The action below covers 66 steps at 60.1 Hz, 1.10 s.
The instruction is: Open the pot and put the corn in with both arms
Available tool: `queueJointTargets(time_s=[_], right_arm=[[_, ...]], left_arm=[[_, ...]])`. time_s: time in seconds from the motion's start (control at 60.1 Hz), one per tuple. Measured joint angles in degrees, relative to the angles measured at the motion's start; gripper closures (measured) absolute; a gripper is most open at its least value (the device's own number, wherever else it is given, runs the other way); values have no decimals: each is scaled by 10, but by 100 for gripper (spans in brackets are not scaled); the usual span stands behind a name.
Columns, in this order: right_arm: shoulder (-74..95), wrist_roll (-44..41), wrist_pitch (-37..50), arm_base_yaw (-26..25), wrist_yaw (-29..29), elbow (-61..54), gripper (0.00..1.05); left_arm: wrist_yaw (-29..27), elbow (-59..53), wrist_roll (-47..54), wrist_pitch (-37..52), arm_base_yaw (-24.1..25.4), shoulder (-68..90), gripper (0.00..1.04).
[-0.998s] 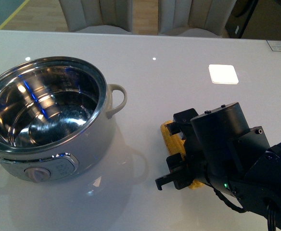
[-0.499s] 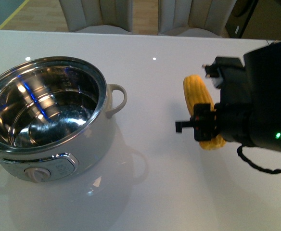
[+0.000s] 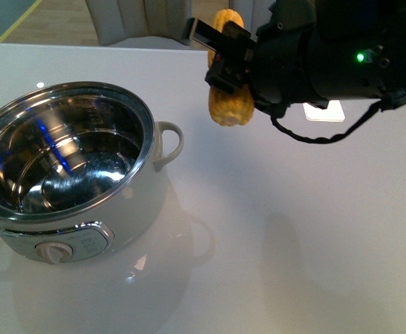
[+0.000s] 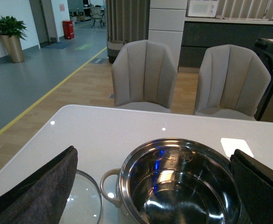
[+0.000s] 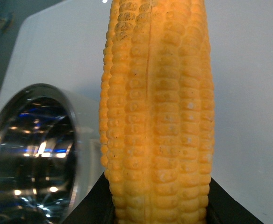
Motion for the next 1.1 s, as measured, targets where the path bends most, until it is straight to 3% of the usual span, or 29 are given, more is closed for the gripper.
queueJointTargets(time_s=[0.532, 1.097], right_arm=[[72, 161, 12, 65, -68, 116, 80], [135, 187, -31, 115, -119, 162, 81]], left_arm=[[0, 0, 0, 0, 0, 0, 7], [0, 0, 0, 0, 0, 0, 7]])
